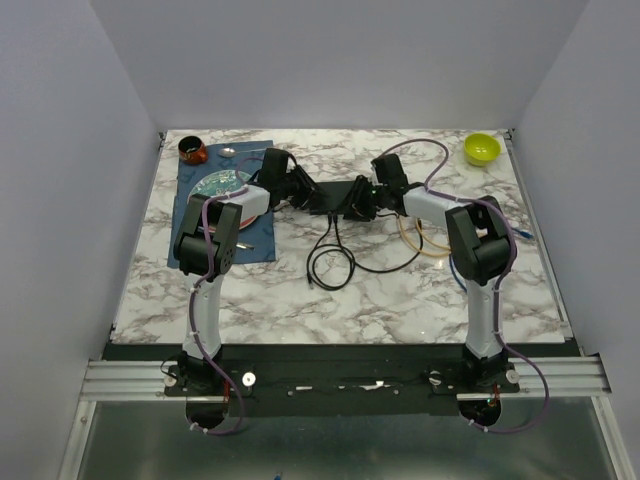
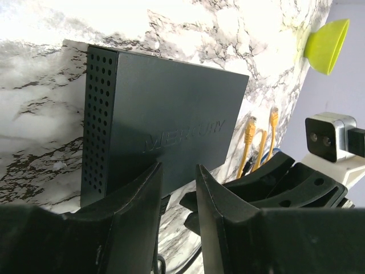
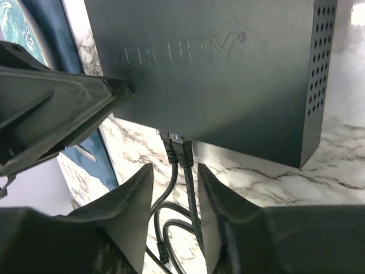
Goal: Pull the plug from the switch port
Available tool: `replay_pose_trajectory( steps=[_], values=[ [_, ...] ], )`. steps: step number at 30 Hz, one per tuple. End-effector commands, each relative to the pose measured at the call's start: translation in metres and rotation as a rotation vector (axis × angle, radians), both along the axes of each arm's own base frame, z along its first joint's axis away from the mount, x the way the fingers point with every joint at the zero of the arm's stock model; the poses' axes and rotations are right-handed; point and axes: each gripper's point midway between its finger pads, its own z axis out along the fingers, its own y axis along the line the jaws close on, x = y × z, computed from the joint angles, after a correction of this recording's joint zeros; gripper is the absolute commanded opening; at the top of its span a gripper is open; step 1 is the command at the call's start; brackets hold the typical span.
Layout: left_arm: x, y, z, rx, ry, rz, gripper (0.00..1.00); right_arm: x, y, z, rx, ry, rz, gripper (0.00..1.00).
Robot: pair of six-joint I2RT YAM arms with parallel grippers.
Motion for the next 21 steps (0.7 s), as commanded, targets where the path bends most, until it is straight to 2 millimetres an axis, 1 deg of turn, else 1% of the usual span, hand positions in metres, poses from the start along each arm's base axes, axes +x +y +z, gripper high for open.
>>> replay_pose_trajectory(
  steps=[1, 9, 21],
  values=[
    [-0.012, 0.004, -0.023, 0.028, 0.067, -0.007, 0.44, 0.003, 0.004, -0.013, -0.017, 0.029, -0.001, 0.48],
    [-0.013, 0.004, -0.020, 0.022, 0.066, -0.009, 0.44, -0.003, 0.009, -0.024, -0.023, 0.059, 0.009, 0.49],
    [-0.021, 0.005, -0.020, 0.022, 0.088, -0.024, 0.44, 0.010, 0.019, -0.026, 0.070, 0.062, -0.085, 0.48]
  ],
)
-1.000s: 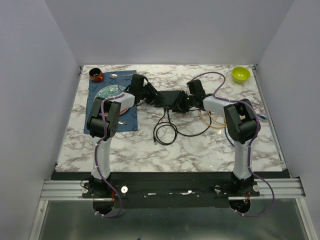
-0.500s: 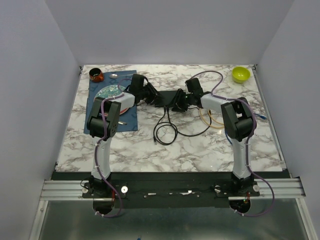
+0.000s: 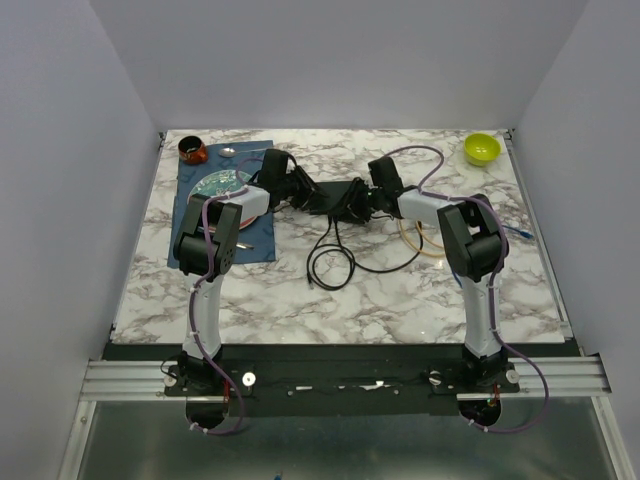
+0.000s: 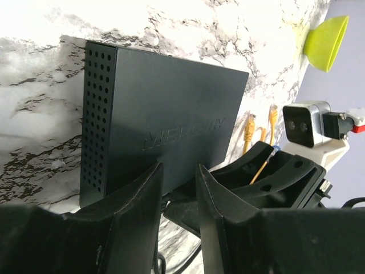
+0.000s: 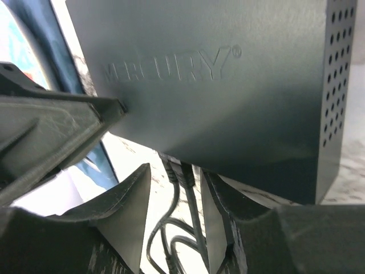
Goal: Pull the plug from the switch port
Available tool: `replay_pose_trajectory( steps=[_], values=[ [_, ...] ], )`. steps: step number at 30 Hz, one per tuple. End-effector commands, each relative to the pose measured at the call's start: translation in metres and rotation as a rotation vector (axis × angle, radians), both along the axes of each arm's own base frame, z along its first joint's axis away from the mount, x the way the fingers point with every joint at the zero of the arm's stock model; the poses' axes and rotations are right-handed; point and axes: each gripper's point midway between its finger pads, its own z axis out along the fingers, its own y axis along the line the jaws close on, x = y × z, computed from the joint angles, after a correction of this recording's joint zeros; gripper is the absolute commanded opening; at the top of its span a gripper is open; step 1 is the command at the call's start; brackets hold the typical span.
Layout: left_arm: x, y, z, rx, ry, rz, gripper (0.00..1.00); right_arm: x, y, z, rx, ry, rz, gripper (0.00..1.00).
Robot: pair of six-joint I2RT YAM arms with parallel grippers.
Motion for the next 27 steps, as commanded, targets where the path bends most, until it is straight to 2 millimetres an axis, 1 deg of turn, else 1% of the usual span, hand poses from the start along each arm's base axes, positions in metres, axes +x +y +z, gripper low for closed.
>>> replay_pose_trajectory(
  steps=[1, 2, 7, 9, 10, 13, 14, 22, 27],
  values=[
    [-0.018, 0.006, -0.019, 0.027, 0.085, -0.016, 0.44, 0.006, 0.006, -0.011, 0.039, 0.010, -0.053, 0.48],
    [-0.019, 0.006, -0.018, 0.025, 0.084, -0.018, 0.44, 0.008, 0.007, -0.008, 0.051, 0.004, -0.067, 0.47],
    [-0.018, 0.007, -0.017, 0.021, 0.084, -0.019, 0.44, 0.006, 0.001, -0.017, 0.057, 0.028, -0.120, 0.44],
    [-0.018, 0.006, -0.016, 0.019, 0.084, -0.019, 0.44, 0.007, 0.002, -0.015, 0.081, 0.027, -0.137, 0.43],
    [-0.018, 0.007, -0.017, 0.020, 0.085, -0.019, 0.44, 0.004, -0.001, -0.019, 0.080, 0.037, -0.147, 0.42],
    [-0.019, 0.007, -0.017, 0.021, 0.086, -0.020, 0.44, 0.006, -0.001, -0.014, 0.108, 0.031, -0.168, 0.40],
    [-0.020, 0.006, -0.017, 0.021, 0.088, -0.019, 0.44, 0.006, -0.002, -0.016, 0.115, 0.041, -0.179, 0.40],
    [-0.020, 0.007, -0.019, 0.022, 0.089, -0.018, 0.44, 0.004, -0.007, -0.018, 0.175, 0.075, -0.228, 0.40],
    [-0.022, 0.008, -0.020, 0.021, 0.091, -0.019, 0.44, 0.006, -0.010, -0.019, 0.201, 0.080, -0.256, 0.40]
  ],
)
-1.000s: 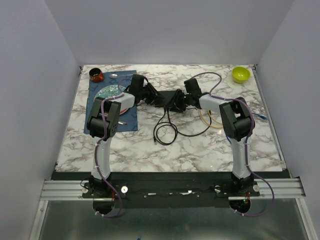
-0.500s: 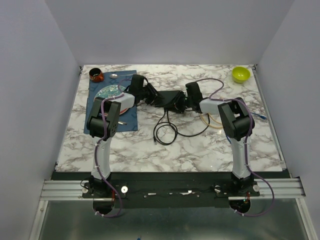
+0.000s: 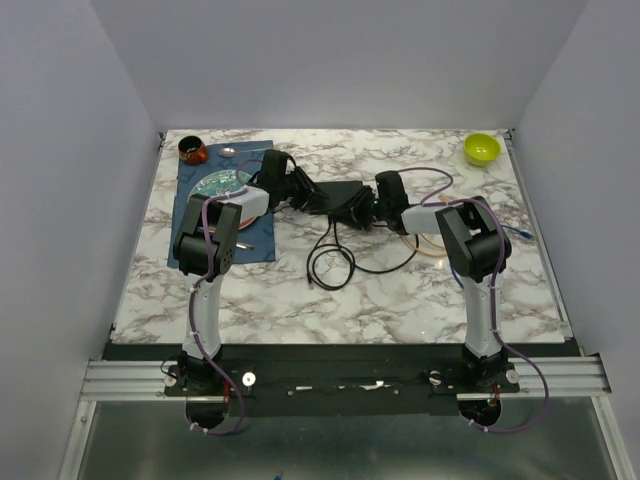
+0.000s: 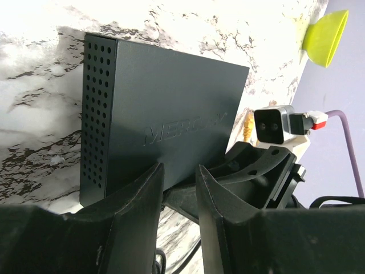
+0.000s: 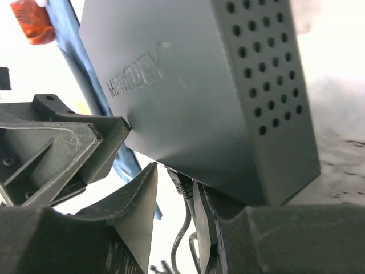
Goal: Pull the plug from the switch port
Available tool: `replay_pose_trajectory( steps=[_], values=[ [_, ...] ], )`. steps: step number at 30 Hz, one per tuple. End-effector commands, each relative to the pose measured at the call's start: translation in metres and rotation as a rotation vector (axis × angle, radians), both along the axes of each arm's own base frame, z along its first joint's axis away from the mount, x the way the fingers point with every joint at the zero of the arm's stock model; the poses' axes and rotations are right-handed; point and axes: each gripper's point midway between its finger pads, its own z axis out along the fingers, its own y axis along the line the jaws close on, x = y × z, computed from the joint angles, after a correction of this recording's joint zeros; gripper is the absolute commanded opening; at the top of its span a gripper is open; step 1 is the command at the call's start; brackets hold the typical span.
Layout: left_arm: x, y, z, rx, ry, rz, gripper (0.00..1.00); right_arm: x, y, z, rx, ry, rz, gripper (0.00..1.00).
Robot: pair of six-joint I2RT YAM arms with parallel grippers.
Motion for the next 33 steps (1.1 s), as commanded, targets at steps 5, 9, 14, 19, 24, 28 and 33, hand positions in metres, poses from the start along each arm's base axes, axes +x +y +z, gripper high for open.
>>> replay_pose_trajectory(
  steps=[5, 9, 14, 19, 24, 28, 33],
  values=[
    [-0.018, 0.009, -0.018, 0.035, 0.080, -0.006, 0.44, 0.005, -0.016, -0.012, -0.013, 0.054, -0.080, 0.36],
    [-0.018, 0.009, -0.019, 0.034, 0.082, -0.004, 0.44, 0.007, -0.018, -0.012, -0.012, 0.058, -0.088, 0.36],
    [-0.019, 0.009, -0.021, 0.035, 0.085, -0.004, 0.44, 0.009, -0.018, -0.013, -0.009, 0.068, -0.096, 0.34],
    [-0.019, 0.009, -0.020, 0.034, 0.082, -0.004, 0.44, 0.012, -0.017, -0.014, -0.002, 0.072, -0.100, 0.29],
    [-0.019, 0.009, -0.021, 0.032, 0.086, -0.003, 0.44, 0.014, -0.017, -0.013, 0.003, 0.071, -0.103, 0.22],
    [-0.019, 0.009, -0.019, 0.029, 0.080, -0.005, 0.44, 0.013, -0.017, -0.012, 0.000, 0.061, -0.094, 0.11],
    [-0.019, 0.009, -0.015, 0.026, 0.075, -0.004, 0.44, 0.011, -0.017, -0.012, -0.017, 0.041, -0.073, 0.01]
  ],
)
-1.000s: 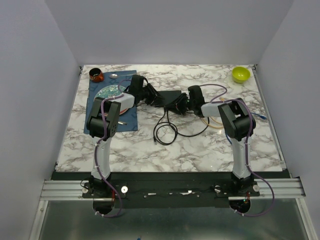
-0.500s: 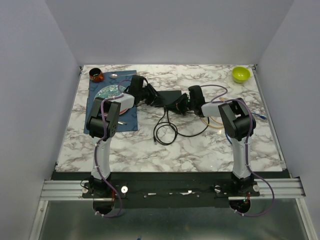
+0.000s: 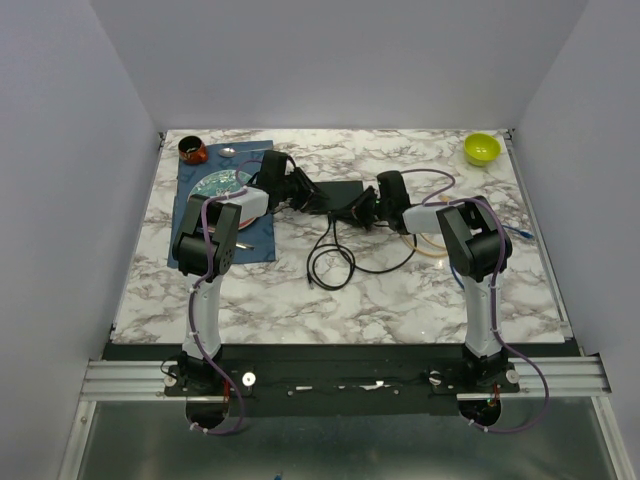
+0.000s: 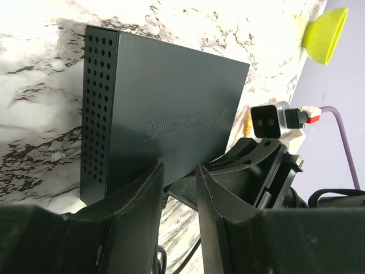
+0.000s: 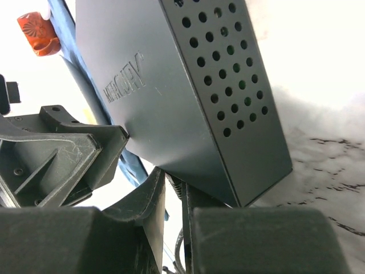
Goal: Pull the plug from the switch port
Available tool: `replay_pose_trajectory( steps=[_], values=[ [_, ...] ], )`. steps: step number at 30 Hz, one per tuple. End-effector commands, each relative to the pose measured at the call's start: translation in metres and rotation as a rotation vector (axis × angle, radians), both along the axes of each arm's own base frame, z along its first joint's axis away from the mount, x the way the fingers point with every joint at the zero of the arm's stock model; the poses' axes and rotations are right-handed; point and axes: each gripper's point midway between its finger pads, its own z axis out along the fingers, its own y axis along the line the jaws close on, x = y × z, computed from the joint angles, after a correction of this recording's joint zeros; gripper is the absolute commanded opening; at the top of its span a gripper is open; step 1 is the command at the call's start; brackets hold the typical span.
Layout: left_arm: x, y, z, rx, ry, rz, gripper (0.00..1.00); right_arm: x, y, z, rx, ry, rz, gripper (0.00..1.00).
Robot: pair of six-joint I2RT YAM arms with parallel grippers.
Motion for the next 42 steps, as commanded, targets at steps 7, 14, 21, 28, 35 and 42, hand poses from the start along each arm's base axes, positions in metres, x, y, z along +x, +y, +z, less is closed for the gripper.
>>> replay_pose_trajectory(
  steps=[7, 14, 21, 28, 35, 42],
  values=[
    [-0.022, 0.005, -0.002, -0.013, 0.059, 0.005, 0.44, 0.007, -0.011, -0.008, -0.110, -0.040, 0.039, 0.01],
    [-0.036, -0.004, -0.004, -0.015, 0.068, -0.013, 0.44, 0.004, -0.013, -0.010, -0.141, -0.038, 0.060, 0.01],
    [-0.029, -0.009, -0.014, -0.010, 0.078, -0.006, 0.44, -0.001, -0.014, -0.010, -0.173, -0.048, 0.097, 0.01],
    [-0.018, -0.013, -0.017, -0.021, 0.085, 0.011, 0.44, -0.018, -0.014, -0.015, -0.194, -0.032, 0.148, 0.01],
    [-0.011, -0.015, -0.011, -0.035, 0.072, 0.017, 0.44, -0.033, -0.014, -0.017, -0.202, -0.023, 0.180, 0.01],
    [-0.006, -0.018, -0.002, -0.055, 0.057, 0.019, 0.44, -0.048, -0.011, -0.016, -0.190, -0.002, 0.234, 0.01]
  ],
)
